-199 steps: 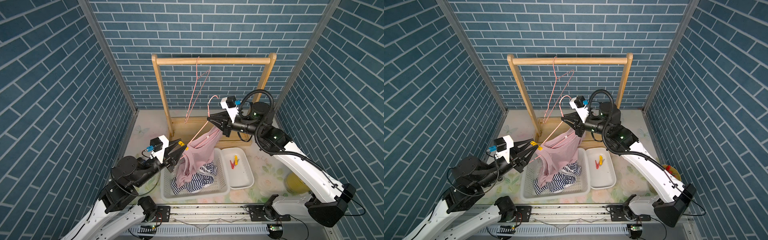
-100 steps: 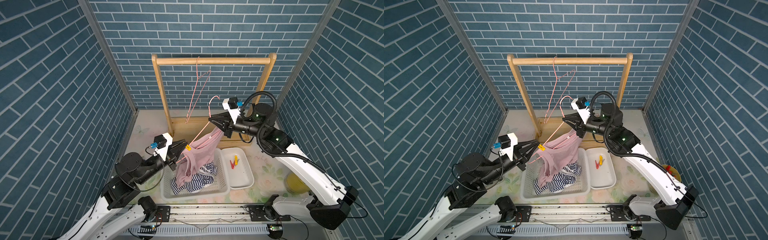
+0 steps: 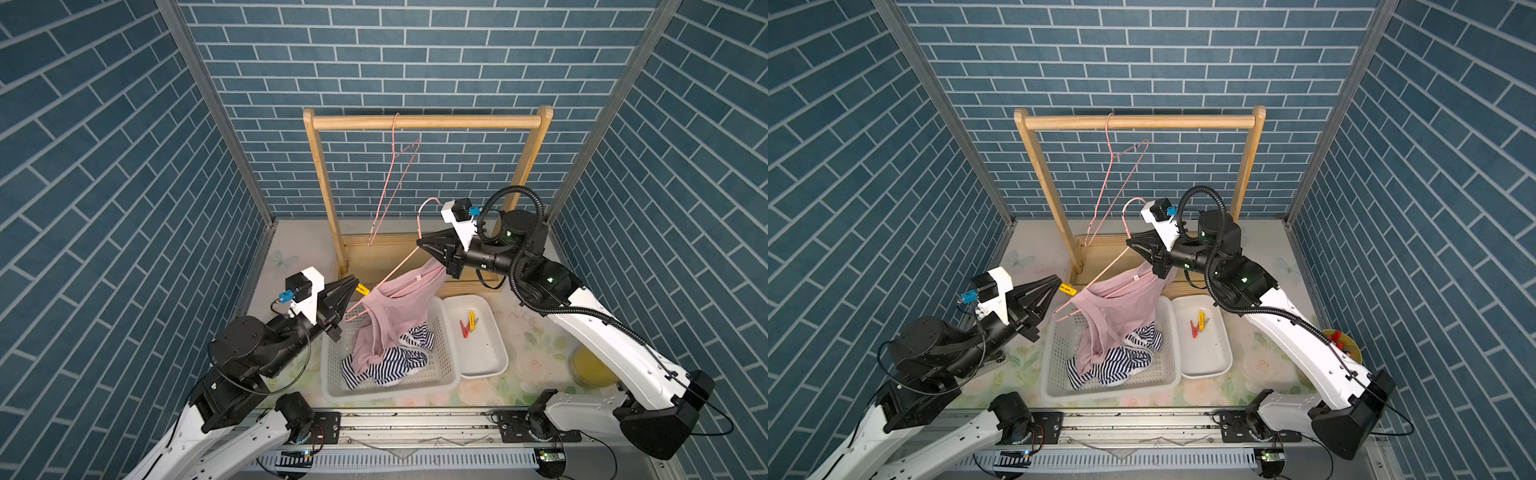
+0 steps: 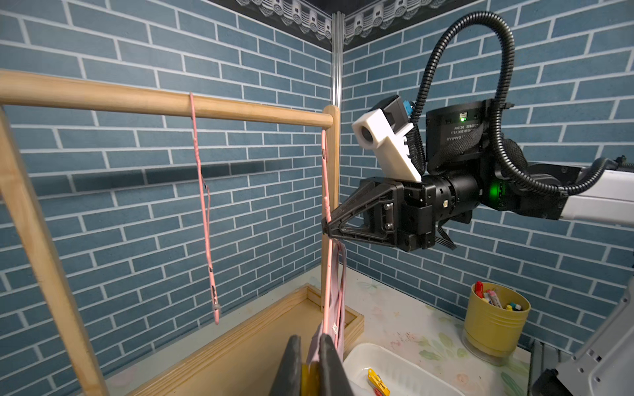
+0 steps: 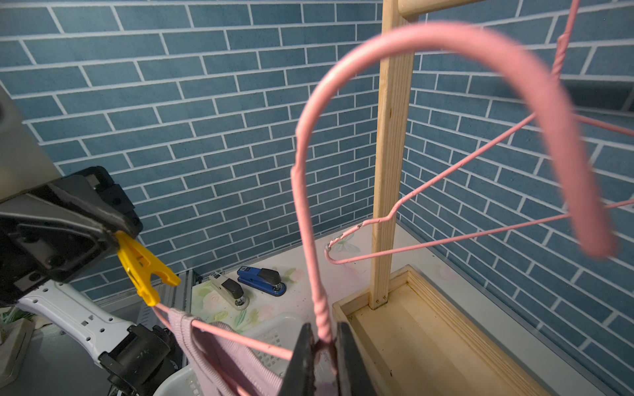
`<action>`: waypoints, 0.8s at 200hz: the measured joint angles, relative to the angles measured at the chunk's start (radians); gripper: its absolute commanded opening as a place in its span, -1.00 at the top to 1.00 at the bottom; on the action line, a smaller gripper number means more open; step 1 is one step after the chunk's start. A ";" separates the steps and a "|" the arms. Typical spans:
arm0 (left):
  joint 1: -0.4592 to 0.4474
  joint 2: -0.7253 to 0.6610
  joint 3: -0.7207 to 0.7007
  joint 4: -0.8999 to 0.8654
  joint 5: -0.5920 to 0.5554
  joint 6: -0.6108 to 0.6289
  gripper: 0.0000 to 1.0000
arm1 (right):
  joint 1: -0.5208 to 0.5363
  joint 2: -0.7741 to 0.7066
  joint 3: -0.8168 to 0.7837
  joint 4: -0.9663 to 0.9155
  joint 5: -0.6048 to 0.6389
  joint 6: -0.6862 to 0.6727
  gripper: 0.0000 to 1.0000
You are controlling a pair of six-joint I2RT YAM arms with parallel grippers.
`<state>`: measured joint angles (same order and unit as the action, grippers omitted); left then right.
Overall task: Remove the clothespins securing tank tops to the hanger
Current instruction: Remove the clothespin from the hanger, then place the hanger in the basket.
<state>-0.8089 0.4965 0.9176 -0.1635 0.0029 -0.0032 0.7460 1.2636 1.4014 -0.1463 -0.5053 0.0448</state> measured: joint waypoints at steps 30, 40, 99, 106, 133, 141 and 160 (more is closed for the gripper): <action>0.000 -0.034 0.000 0.000 -0.037 -0.001 1.00 | 0.000 0.000 0.000 0.000 0.003 0.001 1.00; 0.000 -0.041 0.000 -0.004 -0.044 -0.001 1.00 | 0.000 0.000 0.000 0.000 0.005 0.003 1.00; 0.000 -0.098 0.000 -0.047 -0.099 0.004 1.00 | 0.021 0.010 0.000 -0.004 0.020 0.056 1.00; 0.000 -0.105 0.000 -0.055 -0.108 0.006 1.00 | 0.035 0.010 -0.002 -0.006 0.026 0.064 1.00; 0.000 -0.134 0.000 -0.083 -0.131 0.012 1.00 | 0.113 0.010 -0.005 -0.042 0.072 0.082 1.00; 0.000 -0.142 0.000 -0.092 -0.138 0.012 1.00 | 0.140 0.010 -0.006 -0.060 0.091 0.089 1.00; 0.000 -0.158 0.000 -0.117 -0.145 0.011 1.00 | 0.203 0.008 -0.007 -0.114 0.145 0.095 1.00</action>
<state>-0.8089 0.3382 0.9176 -0.2806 -0.1425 0.0078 0.9493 1.2720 1.3945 -0.2607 -0.3599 0.1394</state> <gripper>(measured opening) 0.117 0.094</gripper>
